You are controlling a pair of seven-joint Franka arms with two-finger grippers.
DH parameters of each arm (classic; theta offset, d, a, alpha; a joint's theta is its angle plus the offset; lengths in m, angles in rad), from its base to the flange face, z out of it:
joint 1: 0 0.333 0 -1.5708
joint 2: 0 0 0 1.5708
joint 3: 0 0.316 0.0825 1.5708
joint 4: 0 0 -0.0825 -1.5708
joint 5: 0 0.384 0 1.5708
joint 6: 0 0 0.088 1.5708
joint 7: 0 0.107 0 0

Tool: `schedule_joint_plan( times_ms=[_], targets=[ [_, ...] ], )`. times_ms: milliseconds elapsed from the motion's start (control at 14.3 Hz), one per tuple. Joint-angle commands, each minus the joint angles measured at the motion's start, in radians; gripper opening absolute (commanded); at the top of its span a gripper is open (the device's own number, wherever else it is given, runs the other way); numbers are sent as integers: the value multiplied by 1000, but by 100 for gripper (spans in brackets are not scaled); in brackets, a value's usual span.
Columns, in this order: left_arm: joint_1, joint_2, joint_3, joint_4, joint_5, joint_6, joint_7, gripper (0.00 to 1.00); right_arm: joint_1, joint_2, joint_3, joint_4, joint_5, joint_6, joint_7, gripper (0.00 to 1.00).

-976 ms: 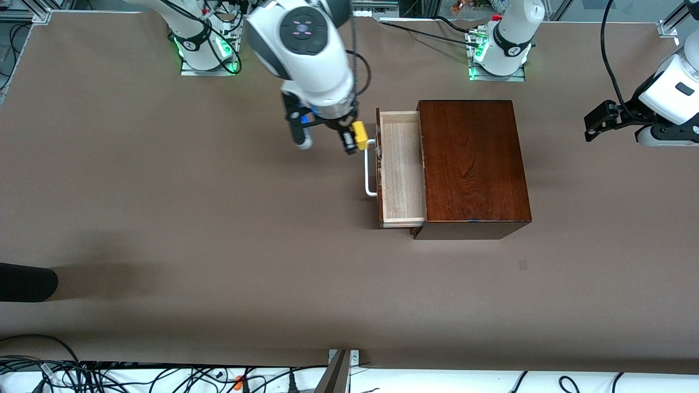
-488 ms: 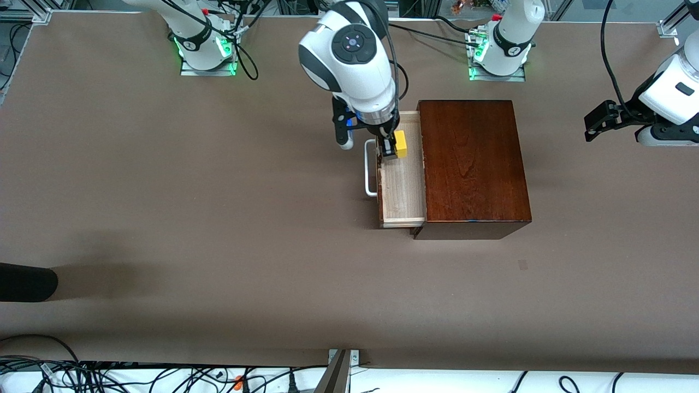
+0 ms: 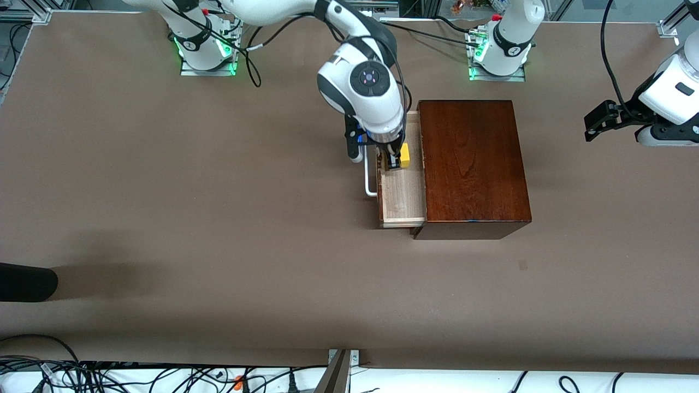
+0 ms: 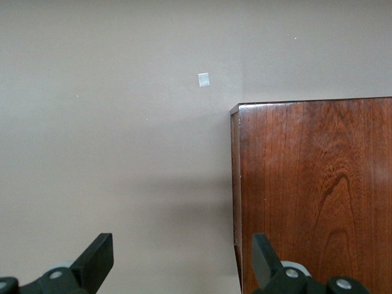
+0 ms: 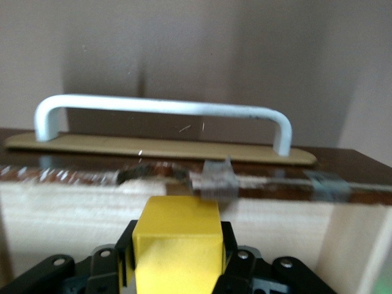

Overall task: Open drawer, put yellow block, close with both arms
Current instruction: 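Lower the cube into the drawer and open the right gripper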

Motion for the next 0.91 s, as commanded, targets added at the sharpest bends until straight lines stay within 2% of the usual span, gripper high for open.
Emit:
schedule_joint_plan(
  times_ms=[0, 70, 139, 209, 418, 627, 836],
  targets=[
    [1, -9, 3, 1, -22, -11, 21, 100, 11, 38, -9, 40, 11, 2, 25, 0],
    [1, -9, 3, 1, -22, -11, 21, 100, 10, 38, -9, 40, 11, 2, 25, 22],
    [1, -9, 3, 1, -22, -11, 21, 100, 5, 35, -9, 40, 11, -1, 27, 81],
    [1, -9, 3, 1, -22, -11, 21, 100, 5, 29, -11, 42, 11, -7, 31, 100],
    [1, -9, 3, 2, -22, -11, 21, 100, -6, -12, -11, 57, 40, -54, 50, 100],
    [1, -9, 3, 1, -22, -13, 21, 100, -67, -86, -9, 117, 60, -198, 33, 100],
    [1, -9, 3, 1, -23, -13, 19, 100, -148, -205, -20, 113, 49, -313, -164, 100]
  ],
)
